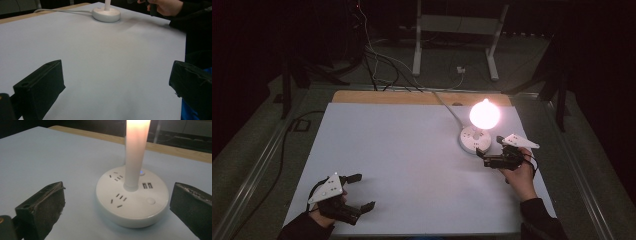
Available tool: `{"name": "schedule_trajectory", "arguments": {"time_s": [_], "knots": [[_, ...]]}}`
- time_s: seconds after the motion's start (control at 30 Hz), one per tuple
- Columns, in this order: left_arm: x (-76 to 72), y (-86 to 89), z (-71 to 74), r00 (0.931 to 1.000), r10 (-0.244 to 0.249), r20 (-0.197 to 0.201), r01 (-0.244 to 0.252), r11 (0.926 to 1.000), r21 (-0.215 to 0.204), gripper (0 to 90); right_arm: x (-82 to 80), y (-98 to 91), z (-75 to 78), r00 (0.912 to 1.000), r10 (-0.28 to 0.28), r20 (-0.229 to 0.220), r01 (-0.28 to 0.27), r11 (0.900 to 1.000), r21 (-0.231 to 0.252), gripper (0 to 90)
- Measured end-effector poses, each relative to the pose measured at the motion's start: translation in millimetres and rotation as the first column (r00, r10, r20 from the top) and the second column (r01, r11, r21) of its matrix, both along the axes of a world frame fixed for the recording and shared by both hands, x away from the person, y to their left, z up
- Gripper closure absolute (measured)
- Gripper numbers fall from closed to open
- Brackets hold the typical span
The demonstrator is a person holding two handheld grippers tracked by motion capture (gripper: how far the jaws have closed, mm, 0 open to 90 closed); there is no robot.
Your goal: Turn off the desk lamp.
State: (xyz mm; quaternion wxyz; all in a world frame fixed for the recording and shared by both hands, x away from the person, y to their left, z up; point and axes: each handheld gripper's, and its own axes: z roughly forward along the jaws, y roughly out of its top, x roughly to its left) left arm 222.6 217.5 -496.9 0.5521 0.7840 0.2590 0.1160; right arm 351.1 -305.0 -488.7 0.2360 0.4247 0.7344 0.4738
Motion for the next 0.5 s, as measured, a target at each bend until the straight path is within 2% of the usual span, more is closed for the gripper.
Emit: {"name": "schedule_trajectory", "arguments": {"time_s": [0.03, 0.1, 0.13, 0.17, 0.23, 0.37, 0.4, 0.43, 0.47, 0.5], "knots": [[0.0, 0.0, -0.1, 1.0, 0.001, 0.0, -0.001, 1.0, 0.001, 0.4, 0.0, 0.0, 0.0, 1.0, 0.0, 0.0, 0.0, 1.0, 0.0, 0.0], [-0.3, -0.2, -0.3, 1.0, 0.0, -0.002, 0.0, 1.0, 0.004, 0.4, 1.8, -0.4, -0.1, 0.9999, -0.017, -0.002, 0.017, 0.9997, 0.016, 8.3], [-0.3, -0.3, -0.1, 1.0, -0.001, -0.001, 0.001, 1.0, 0.004, 0.4, 4.4, -0.7, 0.1, 0.9994, -0.032, -0.012, 0.032, 0.9988, 0.038, 9.6], [-0.2, -0.1, 0.1, 1.0, -0.001, 0.001, 0.001, 1.0, 0.002, 0.4, 5.1, -0.8, 0.4, 0.9989, -0.045, -0.011, 0.046, 0.9983, 0.037, 14.9], [0.0, 0.1, -0.1, 1.0, 0.002, -0.001, -0.002, 1.0, 0.0, 0.4, 5.7, -1.1, 0.7, 0.9982, -0.059, -0.01, 0.06, 0.9974, 0.04, 16.5], [0.1, 0.0, -0.1, 1.0, 0.001, 0.0, -0.001, 1.0, 0.0, 0.4, 10.7, -3.8, 0.1, 0.9931, -0.117, -0.011, 0.117, 0.9927, 0.028, 31.1], [0.1, 0.0, -0.1, 1.0, 0.002, -0.001, -0.002, 1.0, 0.0, 0.4, 10.7, -3.8, 0.1, 0.9931, -0.117, -0.011, 0.117, 0.9927, 0.028, 31.1], [0.0, 0.0, -0.2, 1.0, 0.002, -0.001, -0.002, 1.0, 0.002, 0.4, 11.4, -4.5, 0.2, 0.9912, -0.131, -0.017, 0.131, 0.991, 0.025, 38.4], [-0.1, 0.0, -0.3, 1.0, 0.002, -0.002, -0.002, 1.0, 0.004, 0.4, 11.9, -5.3, 0.2, 0.9896, -0.143, -0.012, 0.143, 0.9894, 0.021, 41.6], [-0.1, -0.1, -0.3, 1.0, 0.001, -0.002, -0.001, 1.0, 0.005, 0.4, 13.4, -6.9, 0.6, 0.9872, -0.159, -0.014, 0.159, 0.987, 0.022, 51.5]]}}
